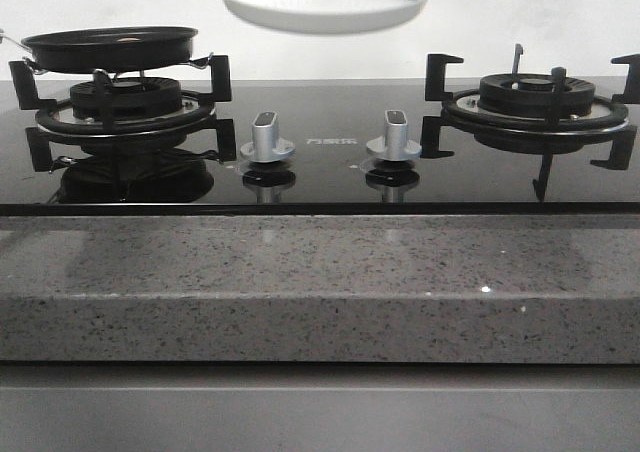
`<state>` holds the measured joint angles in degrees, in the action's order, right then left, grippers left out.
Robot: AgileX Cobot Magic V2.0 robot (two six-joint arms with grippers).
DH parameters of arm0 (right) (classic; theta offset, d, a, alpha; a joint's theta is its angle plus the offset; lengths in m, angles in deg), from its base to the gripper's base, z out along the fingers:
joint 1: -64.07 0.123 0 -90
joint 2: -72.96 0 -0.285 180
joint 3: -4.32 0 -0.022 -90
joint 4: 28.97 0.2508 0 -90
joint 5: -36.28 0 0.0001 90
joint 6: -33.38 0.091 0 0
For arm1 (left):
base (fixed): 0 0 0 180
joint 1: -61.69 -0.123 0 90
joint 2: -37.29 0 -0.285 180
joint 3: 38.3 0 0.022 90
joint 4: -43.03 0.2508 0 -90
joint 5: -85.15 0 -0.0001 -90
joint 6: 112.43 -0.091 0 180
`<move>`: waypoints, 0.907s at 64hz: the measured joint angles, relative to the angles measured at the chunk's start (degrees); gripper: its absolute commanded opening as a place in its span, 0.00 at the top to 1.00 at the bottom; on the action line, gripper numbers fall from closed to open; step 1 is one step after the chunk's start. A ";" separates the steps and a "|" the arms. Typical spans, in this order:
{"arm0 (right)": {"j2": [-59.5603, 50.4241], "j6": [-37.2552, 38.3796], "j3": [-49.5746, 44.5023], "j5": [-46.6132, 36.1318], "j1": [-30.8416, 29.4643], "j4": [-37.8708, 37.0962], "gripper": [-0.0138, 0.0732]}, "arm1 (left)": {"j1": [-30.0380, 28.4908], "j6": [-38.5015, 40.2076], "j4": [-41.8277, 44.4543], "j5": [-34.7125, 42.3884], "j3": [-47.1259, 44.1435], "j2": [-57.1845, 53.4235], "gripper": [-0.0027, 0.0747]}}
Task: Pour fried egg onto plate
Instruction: 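Lift the white plate with the right gripper toward the frying pan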
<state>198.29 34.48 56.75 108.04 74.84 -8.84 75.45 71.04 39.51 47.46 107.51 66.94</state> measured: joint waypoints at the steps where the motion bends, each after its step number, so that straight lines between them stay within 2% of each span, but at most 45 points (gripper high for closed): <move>1: -0.56 0.00 -0.50 0.00 0.00 0.12 0.90 | 0.00 0.00 0.00 0.00 0.00 0.00 0.26; 20: -14.06 -2.80 -19.04 -0.94 1.61 0.12 0.90 | 0.00 0.00 0.00 0.00 0.00 0.00 0.26; 38: -25.53 -4.61 -38.73 -11.77 4.80 0.23 0.90 | 0.00 0.00 0.00 0.00 0.00 0.00 0.26; 58: -26.72 -5.09 -52.50 -22.71 8.42 0.33 0.90 | 0.00 0.00 0.00 0.00 0.00 0.00 0.26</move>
<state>171.56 29.39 4.24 85.33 83.26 -8.52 75.45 71.04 39.51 47.46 107.51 66.94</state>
